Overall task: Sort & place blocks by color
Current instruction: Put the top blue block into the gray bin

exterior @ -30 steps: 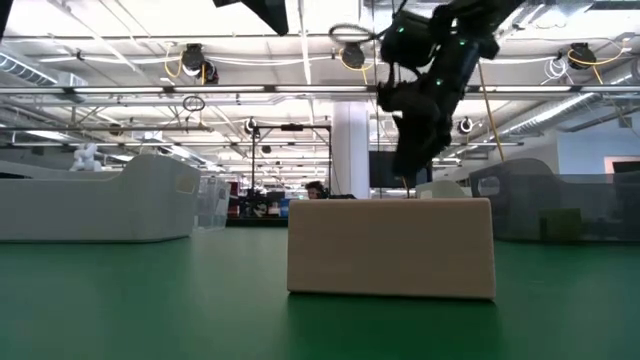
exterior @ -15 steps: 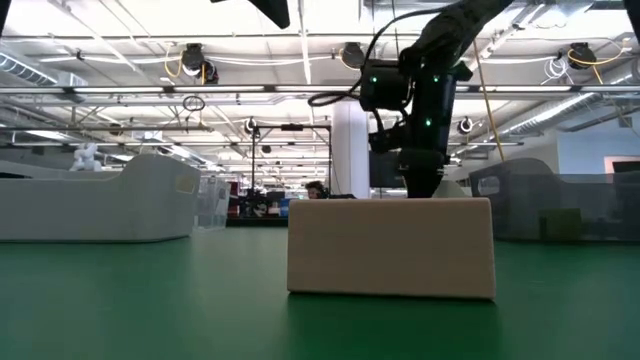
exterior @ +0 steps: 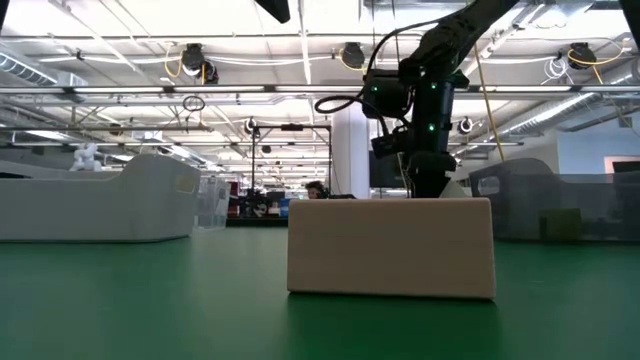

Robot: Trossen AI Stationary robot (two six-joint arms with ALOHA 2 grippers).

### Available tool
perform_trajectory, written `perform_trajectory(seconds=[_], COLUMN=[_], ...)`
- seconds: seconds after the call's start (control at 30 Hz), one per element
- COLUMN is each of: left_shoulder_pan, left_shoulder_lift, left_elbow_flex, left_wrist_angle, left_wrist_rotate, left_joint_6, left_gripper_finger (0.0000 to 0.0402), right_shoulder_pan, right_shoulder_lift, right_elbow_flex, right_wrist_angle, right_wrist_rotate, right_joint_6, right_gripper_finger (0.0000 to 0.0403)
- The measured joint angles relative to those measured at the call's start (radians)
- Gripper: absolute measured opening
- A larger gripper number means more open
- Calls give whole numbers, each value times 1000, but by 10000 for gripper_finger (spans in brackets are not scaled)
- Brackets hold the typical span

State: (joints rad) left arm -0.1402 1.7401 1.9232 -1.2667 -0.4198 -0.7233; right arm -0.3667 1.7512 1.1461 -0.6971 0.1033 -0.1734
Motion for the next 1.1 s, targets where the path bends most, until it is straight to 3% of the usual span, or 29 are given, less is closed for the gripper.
perform_trajectory(seconds=[0.2, 0.4, 0.53, 1.1], left_shoulder_pan=[0, 0, 0, -7], left_shoulder_lift=[0, 0, 0, 1], left_elbow_flex=[0, 0, 0, 0], left_wrist_angle=[0, 0, 0, 4], left_wrist_rotate=[0, 0, 0, 0], left_joint_6=[-11, -9, -12, -16], left_gripper_finger=[12, 12, 12, 12], right_shoulder_pan=[2, 36, 49, 12], right_shoulder_lift=[0, -22, -26, 87], right_elbow_flex=[0, 0, 0, 4], right_wrist_angle=[-2, 22, 19, -10], right_wrist_rotate=[-54, 28, 27, -8], right_joint_6=[-39, -192, -281, -232], right_gripper_finger=[272, 272, 272, 251])
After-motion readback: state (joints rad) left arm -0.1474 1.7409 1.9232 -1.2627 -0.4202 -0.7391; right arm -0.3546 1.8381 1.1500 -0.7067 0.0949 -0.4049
